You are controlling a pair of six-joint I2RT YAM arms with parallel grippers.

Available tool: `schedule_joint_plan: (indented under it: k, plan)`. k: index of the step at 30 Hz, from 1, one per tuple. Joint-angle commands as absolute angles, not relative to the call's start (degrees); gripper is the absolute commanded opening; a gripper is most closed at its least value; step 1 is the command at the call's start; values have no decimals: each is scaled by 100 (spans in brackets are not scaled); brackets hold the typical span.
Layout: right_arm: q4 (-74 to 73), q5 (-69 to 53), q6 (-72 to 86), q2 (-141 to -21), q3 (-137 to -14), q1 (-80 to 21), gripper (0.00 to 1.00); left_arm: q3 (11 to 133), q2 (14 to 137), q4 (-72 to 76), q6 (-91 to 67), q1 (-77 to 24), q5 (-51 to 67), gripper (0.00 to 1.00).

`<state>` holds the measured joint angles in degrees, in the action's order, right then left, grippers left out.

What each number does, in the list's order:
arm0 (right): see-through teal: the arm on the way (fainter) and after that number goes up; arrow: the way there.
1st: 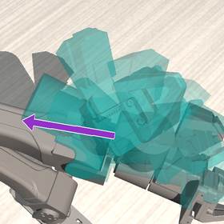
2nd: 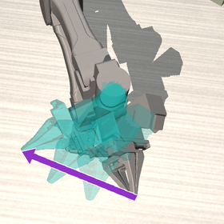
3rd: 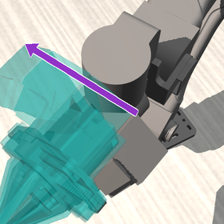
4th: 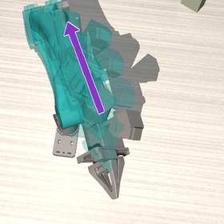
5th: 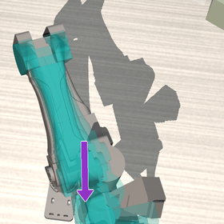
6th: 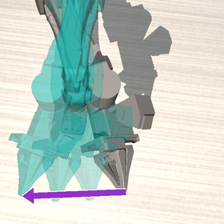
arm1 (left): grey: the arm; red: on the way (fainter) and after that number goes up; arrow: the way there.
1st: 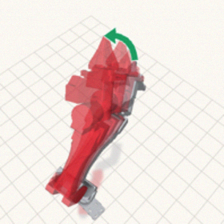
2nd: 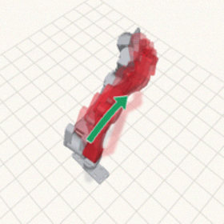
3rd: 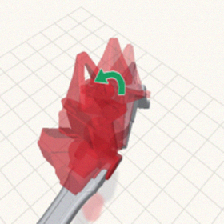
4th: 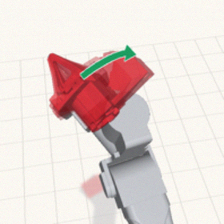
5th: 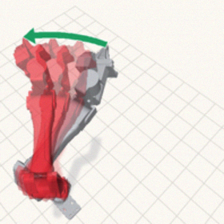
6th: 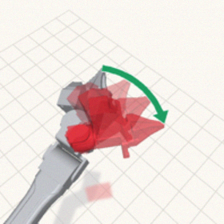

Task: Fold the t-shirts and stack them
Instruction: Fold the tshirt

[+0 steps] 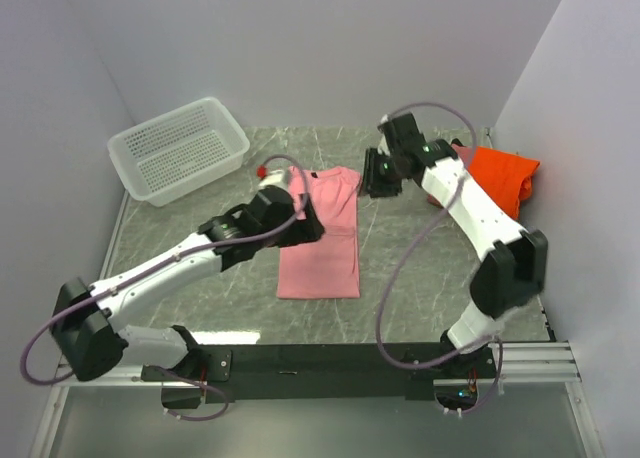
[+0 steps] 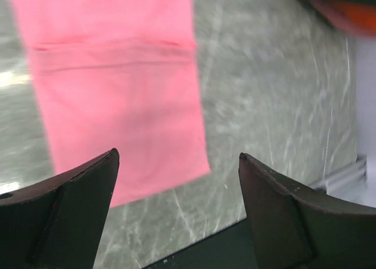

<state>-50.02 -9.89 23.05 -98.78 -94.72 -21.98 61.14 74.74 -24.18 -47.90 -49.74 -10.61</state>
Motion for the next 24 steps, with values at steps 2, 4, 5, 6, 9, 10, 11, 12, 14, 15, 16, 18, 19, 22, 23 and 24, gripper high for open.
schedule_joint_plan:
  k: [2,4,5,6,9,10,11,12,14,15,16,18,19,22,23,24]
  plan:
    - [-4589,-1221,2451,-8861,-7773,-2276,43,5372,6593,-2540,-5325,-4037,-731,89]
    - [-4300,-1301,2715,-8369,-6946,-2364,43,4862,6164,-2435,-5387,-3798,-616,89]
    - [-4150,-1292,2864,-8124,-6517,-2434,43,4582,6039,-2374,-5422,-3640,-546,90]
    - [-4096,-1292,2935,-8025,-6330,-2435,43,4466,5925,-2356,-5440,-3560,-501,90]
    - [-3894,-1231,3154,-7797,-5794,-2575,43,4097,5678,-2277,-5414,-3253,-230,91]
    - [-3859,-1178,3190,-7770,-5714,-2662,43,4026,5652,-2250,-5388,-3174,-133,91]
    - [-3832,-1091,3225,-7752,-5635,-2707,43,3956,5651,-2172,-5318,-3051,-62,91]
    - [-3815,-1046,3286,-7743,-5555,-2751,43,3851,5677,-2119,-5274,-3006,60,91]
    - [-3788,-1037,3392,-7769,-5467,-2856,43,3745,5739,-1996,-5160,-2962,158,91]
    - [-3745,-1046,3427,-7770,-5423,-2909,43,3718,5774,-1952,-5142,-2962,219,91]
    - [-3709,-1072,3471,-7778,-5379,-2961,44,3666,5827,-1890,-5124,-2962,324,91]
    - [-3622,-1151,3612,-7813,-5248,-3207,44,3472,5897,-1741,-5150,-2953,404,90]
    - [-3604,-1134,3665,-7822,-5212,-3330,44,3393,5941,-1679,-5168,-2953,491,90]
    - [-3525,-1011,3867,-7980,-5107,-3761,45,3059,5950,-1399,-5361,-2953,659,89]
    - [-3507,-976,3963,-8076,-5080,-3831,45,2954,5941,-1354,-5431,-2953,746,89]
    - [-3481,-889,3999,-8129,-5063,-3945,45,2918,5933,-1327,-5458,-2953,764,89]
